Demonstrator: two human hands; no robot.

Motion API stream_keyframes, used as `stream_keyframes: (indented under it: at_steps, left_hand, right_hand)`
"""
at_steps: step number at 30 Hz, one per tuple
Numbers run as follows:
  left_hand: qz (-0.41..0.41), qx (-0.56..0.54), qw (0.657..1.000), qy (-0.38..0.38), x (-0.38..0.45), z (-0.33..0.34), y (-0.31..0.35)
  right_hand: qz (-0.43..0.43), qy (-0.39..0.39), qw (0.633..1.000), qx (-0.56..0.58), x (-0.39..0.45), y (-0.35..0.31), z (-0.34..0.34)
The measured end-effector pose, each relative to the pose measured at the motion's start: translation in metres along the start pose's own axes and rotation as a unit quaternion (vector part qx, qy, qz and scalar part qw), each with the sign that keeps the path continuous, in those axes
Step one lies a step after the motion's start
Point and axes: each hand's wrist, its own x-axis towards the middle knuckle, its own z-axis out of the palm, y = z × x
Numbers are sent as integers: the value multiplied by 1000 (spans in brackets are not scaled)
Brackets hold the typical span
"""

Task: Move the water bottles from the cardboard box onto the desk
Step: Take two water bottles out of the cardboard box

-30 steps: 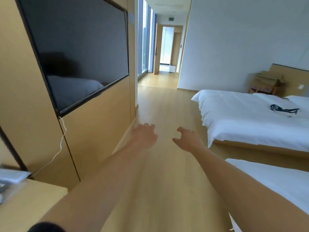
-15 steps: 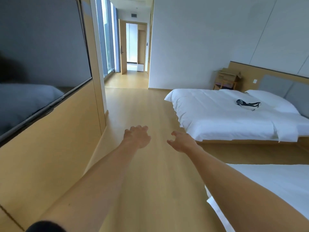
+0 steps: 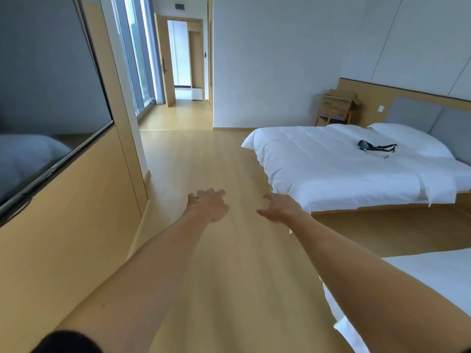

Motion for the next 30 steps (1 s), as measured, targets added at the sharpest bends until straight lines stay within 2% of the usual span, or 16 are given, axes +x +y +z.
stream_keyframes:
  at_steps: [18, 30]
  left_hand:
    - [-54, -47, 997, 10, 308, -53, 30]
    - [-54, -46, 997, -2, 482, -61, 16]
  right_hand:
    - [-23, -23, 999, 22, 334, 37, -51]
    - [-27, -41, 999, -3, 501, 31, -52]
